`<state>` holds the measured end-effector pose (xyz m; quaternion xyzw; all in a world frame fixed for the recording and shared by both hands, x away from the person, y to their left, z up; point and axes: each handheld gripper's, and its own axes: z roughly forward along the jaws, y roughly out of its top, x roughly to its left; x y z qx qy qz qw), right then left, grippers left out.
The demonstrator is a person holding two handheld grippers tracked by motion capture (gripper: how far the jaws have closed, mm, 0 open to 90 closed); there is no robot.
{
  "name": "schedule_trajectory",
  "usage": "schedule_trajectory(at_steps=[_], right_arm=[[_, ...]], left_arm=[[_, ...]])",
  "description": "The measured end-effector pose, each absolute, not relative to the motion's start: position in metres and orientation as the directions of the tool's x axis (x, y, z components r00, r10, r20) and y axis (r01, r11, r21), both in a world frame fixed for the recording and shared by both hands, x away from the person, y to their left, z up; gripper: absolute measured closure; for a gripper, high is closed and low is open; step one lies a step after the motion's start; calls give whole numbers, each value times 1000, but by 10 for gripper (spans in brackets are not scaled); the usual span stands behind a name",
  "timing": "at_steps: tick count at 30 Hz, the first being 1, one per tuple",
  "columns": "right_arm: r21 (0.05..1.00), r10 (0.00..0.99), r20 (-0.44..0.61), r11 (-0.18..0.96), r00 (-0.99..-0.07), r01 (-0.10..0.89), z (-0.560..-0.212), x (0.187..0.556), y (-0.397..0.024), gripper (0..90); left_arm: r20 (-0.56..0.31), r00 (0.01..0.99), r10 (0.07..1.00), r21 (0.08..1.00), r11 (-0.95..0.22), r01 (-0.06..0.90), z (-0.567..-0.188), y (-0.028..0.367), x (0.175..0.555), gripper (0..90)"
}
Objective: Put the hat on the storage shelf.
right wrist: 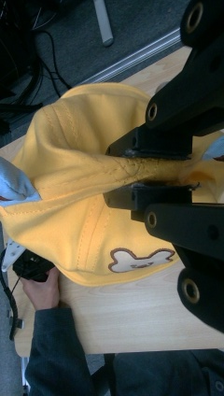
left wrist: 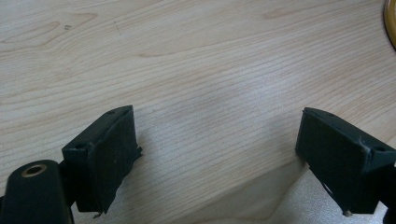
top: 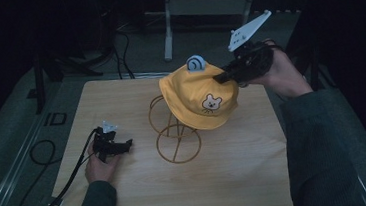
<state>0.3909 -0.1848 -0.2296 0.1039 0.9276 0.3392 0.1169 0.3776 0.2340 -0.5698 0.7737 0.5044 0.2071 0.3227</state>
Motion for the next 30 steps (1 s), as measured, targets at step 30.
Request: schedule_trajectory(at_steps=[30], right_arm=[[601, 201, -160, 797, -966, 66, -220, 397, -118, 783]], left_arm=[[-5, 404, 915, 708, -282, 647, -570, 234, 378, 125]])
